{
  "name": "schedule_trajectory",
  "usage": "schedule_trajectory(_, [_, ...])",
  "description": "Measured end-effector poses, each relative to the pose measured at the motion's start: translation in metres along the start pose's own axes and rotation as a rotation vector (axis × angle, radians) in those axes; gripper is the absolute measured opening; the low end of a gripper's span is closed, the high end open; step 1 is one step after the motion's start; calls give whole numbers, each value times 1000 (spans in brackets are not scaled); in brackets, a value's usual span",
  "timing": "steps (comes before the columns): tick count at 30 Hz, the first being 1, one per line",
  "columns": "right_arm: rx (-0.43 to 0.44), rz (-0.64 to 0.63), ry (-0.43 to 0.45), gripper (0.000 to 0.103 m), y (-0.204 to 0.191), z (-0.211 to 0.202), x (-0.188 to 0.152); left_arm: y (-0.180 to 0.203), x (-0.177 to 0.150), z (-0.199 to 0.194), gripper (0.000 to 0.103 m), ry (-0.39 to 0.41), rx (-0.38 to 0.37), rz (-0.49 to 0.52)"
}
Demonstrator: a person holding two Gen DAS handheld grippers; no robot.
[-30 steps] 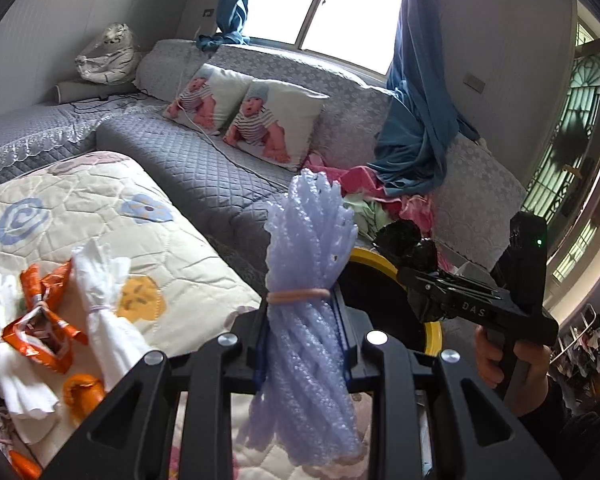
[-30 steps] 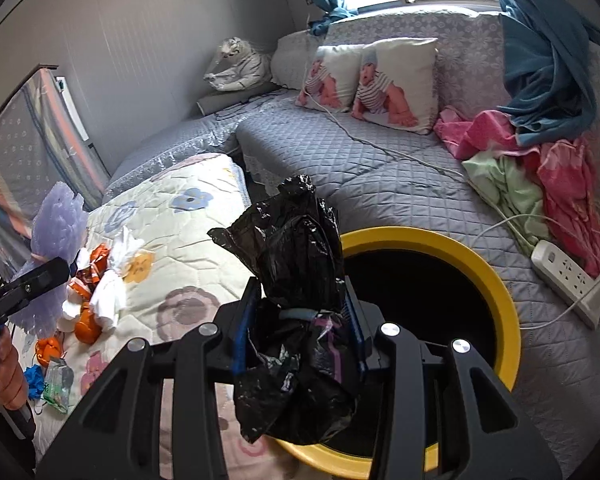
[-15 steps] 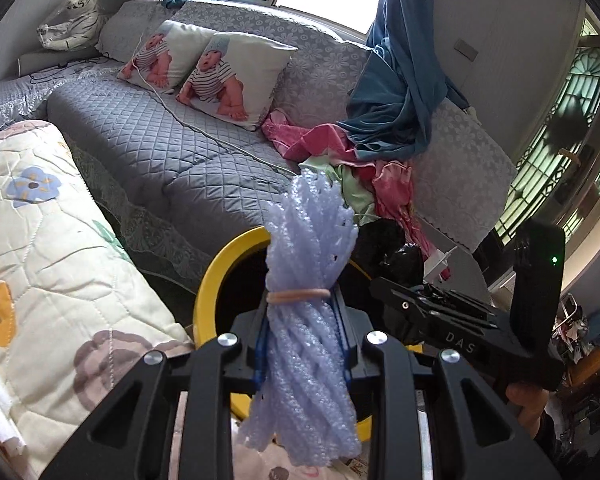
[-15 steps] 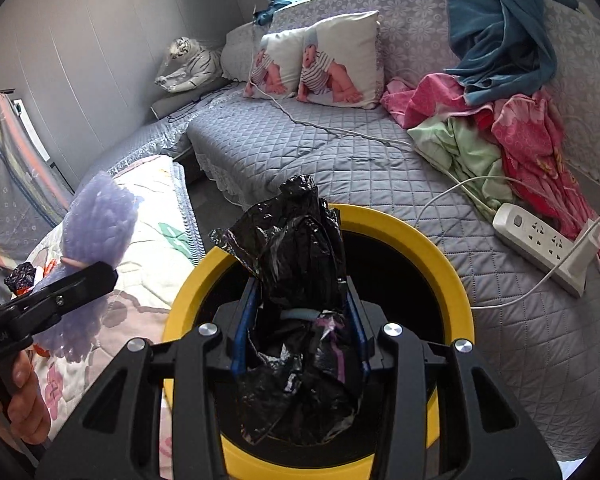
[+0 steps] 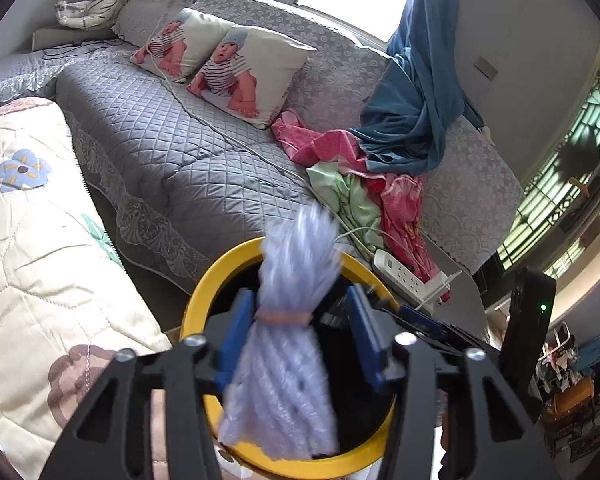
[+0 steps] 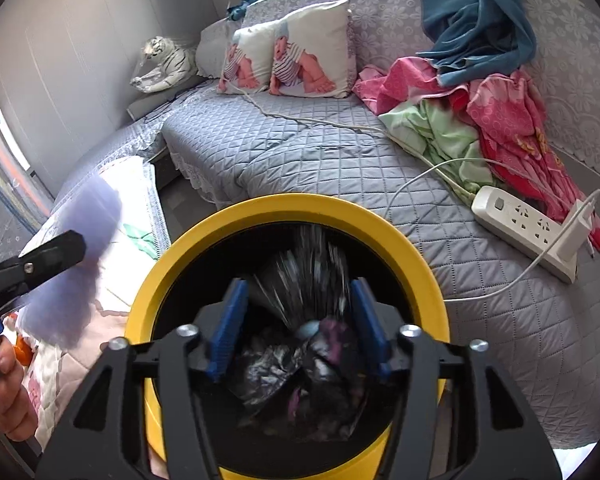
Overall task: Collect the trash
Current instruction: 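Open the right gripper dropping the black bag while the left gripper releases the mesh net, then move both open grippers back over the bed toward the trash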
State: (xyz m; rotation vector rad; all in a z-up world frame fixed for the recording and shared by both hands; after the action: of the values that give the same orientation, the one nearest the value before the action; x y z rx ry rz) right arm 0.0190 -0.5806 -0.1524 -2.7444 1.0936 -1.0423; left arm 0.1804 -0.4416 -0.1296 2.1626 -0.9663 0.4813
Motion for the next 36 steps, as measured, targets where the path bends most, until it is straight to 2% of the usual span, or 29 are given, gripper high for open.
schedule_trajectory(2, [-8,7,-3,56,3,1,0,-1,0,-1,56,6,9,-11])
schedule_trajectory(9, [-29,16,16,56,9,-9,-2,-10,0,-16,56,36,4,-31])
schedule_trajectory(14, [-39,15,45,56,9,-22,-1,-23,-1,-49,56,113,50,-38])
schedule_trajectory(19, [-43,-9,70,56,-3,-29,1,-47,-2,-92,56,203,157,-50])
schedule_trajectory(23, [-11,-46,74,57,-24,-31,0,-72,-2,-127,59,249,227,-78])
schedule_trajectory(25, [9,-70,82,58,-40,-33,-1,-84,-3,-146,64,280,268,-81])
schedule_trajectory(28, [45,-114,91,61,-67,-36,-2,-108,-8,-176,66,316,347,-96])
schedule_trajectory(36, [180,-253,107,68,-158,-39,-13,-183,-28,-251,80,375,536,-172])
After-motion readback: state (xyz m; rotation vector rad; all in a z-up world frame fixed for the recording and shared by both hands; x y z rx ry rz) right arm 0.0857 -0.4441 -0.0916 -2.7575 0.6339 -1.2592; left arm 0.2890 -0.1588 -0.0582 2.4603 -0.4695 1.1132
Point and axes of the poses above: each gripper's, at about its wrist camera, not at the fingertips, and z roughly the way its jaws point, y to its right, x to its top, the point moved 4 cm from there along z, roughly the way its jaws point, and after that the axes turned 6 degrees about -y, right-handed, at the moved point
